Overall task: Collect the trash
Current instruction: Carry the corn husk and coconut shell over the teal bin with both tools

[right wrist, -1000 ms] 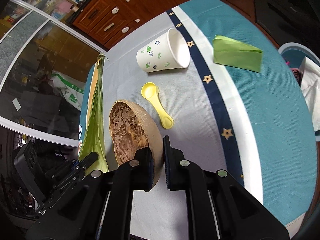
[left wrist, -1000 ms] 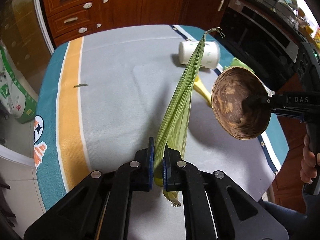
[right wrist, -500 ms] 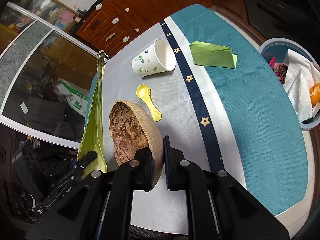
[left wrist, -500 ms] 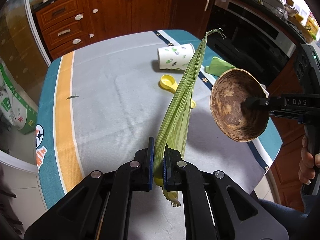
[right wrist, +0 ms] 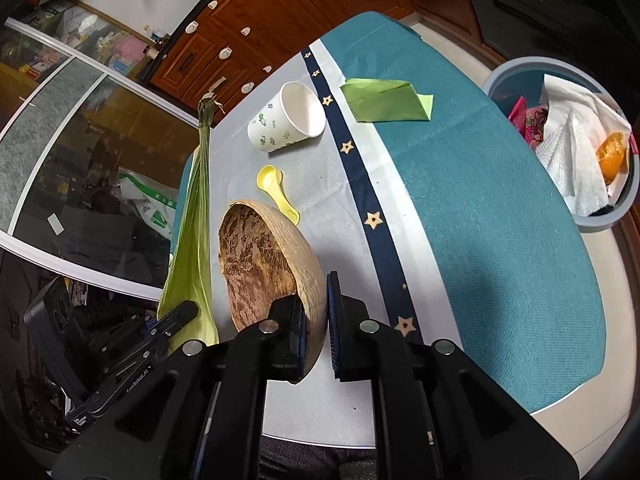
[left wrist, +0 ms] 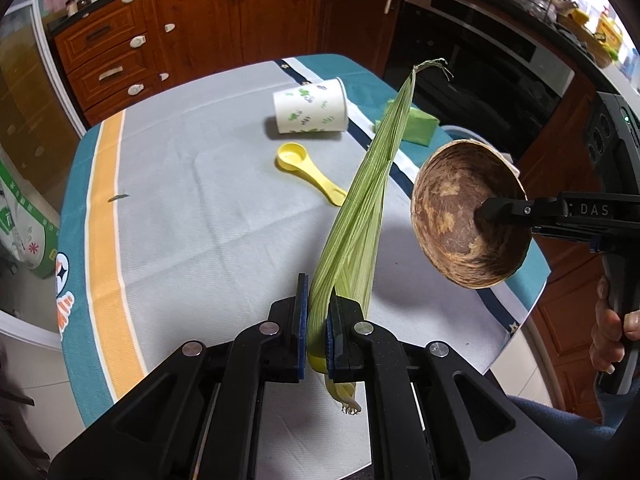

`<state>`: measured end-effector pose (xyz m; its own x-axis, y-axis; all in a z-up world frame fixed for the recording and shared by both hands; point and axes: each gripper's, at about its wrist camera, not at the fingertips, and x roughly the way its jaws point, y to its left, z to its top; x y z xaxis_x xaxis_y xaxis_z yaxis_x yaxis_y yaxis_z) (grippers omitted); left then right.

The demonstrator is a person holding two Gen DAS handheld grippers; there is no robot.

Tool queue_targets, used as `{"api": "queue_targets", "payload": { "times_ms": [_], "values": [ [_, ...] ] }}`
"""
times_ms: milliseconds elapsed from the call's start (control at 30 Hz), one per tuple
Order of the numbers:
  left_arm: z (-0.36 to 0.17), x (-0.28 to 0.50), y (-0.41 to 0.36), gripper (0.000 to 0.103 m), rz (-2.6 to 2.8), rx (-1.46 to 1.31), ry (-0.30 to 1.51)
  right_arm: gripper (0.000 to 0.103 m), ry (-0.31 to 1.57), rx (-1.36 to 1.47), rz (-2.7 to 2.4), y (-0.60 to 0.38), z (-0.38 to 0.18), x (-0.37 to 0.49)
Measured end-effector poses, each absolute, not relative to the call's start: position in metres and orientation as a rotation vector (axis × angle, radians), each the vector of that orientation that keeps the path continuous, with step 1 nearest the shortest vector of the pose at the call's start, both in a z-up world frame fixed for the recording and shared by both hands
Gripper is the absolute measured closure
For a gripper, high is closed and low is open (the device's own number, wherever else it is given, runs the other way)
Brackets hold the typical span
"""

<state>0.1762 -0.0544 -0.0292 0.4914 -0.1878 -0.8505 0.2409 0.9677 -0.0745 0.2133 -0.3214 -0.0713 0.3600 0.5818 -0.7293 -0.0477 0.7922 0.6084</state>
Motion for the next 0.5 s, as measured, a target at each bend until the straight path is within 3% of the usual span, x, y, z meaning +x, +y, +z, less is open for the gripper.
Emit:
{"api": "queue_targets", "payload": {
  "times_ms": [500],
  "values": [
    [-0.037, 0.184, -0.107, 0.096, -0.351, 0.126, 1.068, 0.094, 1.12, 0.673, 0.395, -0.373, -0.096, 0.202]
  ]
}}
